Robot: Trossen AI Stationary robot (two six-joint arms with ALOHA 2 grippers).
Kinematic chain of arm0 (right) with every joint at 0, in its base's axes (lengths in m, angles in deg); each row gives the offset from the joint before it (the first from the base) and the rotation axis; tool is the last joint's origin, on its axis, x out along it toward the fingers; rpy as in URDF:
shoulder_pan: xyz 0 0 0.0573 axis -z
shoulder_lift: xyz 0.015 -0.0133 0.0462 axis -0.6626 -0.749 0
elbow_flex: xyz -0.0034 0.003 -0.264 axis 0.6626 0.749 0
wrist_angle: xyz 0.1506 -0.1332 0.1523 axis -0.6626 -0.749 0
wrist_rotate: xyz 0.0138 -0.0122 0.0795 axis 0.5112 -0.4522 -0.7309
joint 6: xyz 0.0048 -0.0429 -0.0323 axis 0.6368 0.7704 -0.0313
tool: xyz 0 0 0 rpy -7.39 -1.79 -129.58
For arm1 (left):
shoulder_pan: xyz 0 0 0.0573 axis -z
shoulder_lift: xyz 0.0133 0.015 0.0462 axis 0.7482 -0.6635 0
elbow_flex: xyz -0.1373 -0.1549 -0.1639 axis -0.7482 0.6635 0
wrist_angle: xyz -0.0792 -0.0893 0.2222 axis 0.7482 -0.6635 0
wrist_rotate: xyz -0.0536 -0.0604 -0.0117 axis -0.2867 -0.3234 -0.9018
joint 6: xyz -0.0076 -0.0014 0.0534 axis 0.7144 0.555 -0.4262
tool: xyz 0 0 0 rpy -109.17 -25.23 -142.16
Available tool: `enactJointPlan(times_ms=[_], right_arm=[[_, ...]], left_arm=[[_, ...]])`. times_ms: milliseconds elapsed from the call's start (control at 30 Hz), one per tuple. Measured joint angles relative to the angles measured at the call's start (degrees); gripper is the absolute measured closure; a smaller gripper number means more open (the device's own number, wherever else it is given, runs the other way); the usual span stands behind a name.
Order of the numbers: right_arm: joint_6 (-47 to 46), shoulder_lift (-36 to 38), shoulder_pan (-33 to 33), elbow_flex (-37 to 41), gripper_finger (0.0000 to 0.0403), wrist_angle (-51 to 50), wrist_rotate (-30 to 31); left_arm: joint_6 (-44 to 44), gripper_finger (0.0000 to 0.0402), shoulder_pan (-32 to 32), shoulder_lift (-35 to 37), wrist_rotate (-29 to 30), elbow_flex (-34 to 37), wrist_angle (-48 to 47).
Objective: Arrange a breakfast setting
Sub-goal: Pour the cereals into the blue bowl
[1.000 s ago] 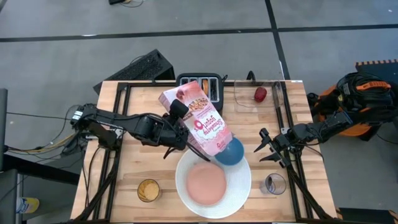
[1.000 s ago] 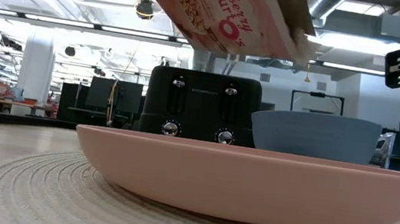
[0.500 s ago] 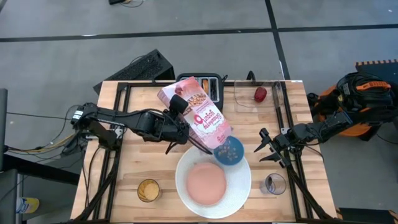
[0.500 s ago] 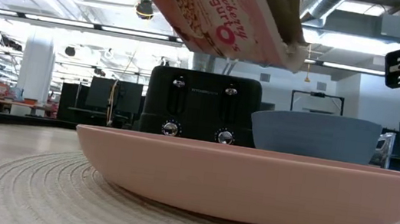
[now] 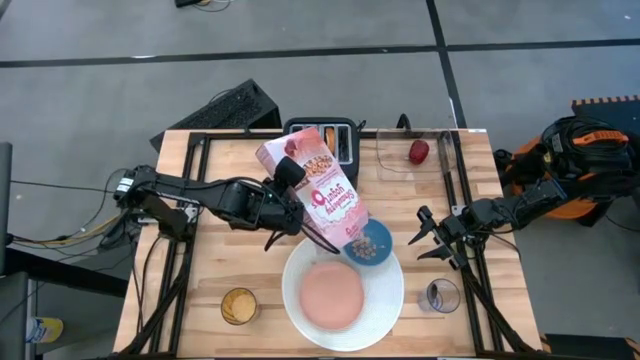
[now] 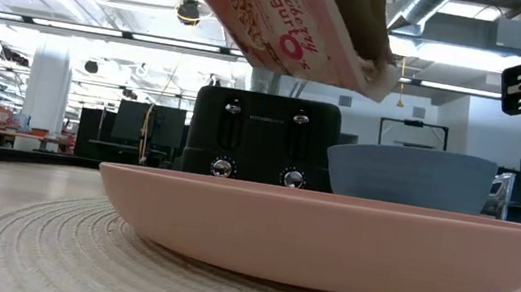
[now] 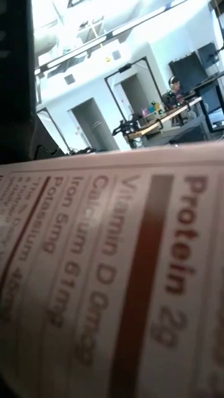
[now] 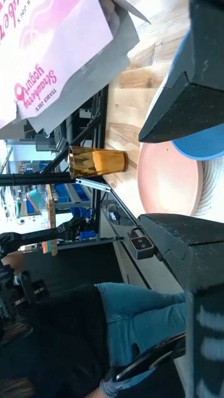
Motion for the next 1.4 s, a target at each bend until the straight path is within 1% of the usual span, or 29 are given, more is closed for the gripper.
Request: enactJointPlan(times_ms=[433,1400], right_arm=[[0.0,0.0,0.01,0.01,0.0186,-0.01,0.0],[0.0,-0.01,0.01,0.01,0.0186,0.0,0.0]], left_arm=[[-2.6,0.0255,-0.05,0.0,0.01,0.0,2.64],[-6.85,0.0255,-0.01,0.0,0.65,0.0,2.72]])
